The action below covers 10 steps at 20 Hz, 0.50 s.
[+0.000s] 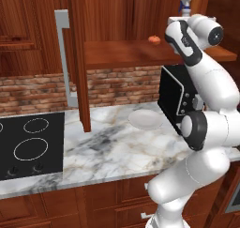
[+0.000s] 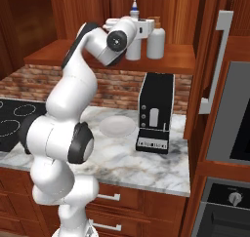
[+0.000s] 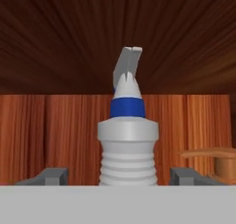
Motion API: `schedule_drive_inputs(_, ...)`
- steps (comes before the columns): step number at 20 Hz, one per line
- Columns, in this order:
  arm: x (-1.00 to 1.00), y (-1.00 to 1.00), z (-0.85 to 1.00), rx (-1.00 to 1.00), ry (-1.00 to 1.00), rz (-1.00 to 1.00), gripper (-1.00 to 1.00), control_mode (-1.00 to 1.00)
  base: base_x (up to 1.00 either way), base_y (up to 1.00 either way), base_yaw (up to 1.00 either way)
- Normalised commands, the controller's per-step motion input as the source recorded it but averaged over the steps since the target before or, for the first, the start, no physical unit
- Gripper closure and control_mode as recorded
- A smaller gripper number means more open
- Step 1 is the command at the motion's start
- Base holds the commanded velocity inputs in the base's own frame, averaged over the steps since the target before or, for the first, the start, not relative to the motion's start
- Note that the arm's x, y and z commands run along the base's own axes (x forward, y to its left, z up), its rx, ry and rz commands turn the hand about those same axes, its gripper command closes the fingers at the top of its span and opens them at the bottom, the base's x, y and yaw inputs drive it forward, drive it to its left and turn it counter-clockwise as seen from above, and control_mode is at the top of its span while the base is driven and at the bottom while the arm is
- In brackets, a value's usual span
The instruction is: Pick the spray and soap dispenser from the cabinet and place them on the counter.
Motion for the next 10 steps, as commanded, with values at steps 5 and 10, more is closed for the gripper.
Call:
schedule_drive_inputs(5,0.11,-0.01,-0.01,0.00,0.00,0.00,1.00,-1.00,0.00,0.00,0.00)
schedule_drive_inputs(10,-0.09,-0.03,0.00,0.00,0.00,0.00,1.00,-1.00,0.00,0.00,0.00)
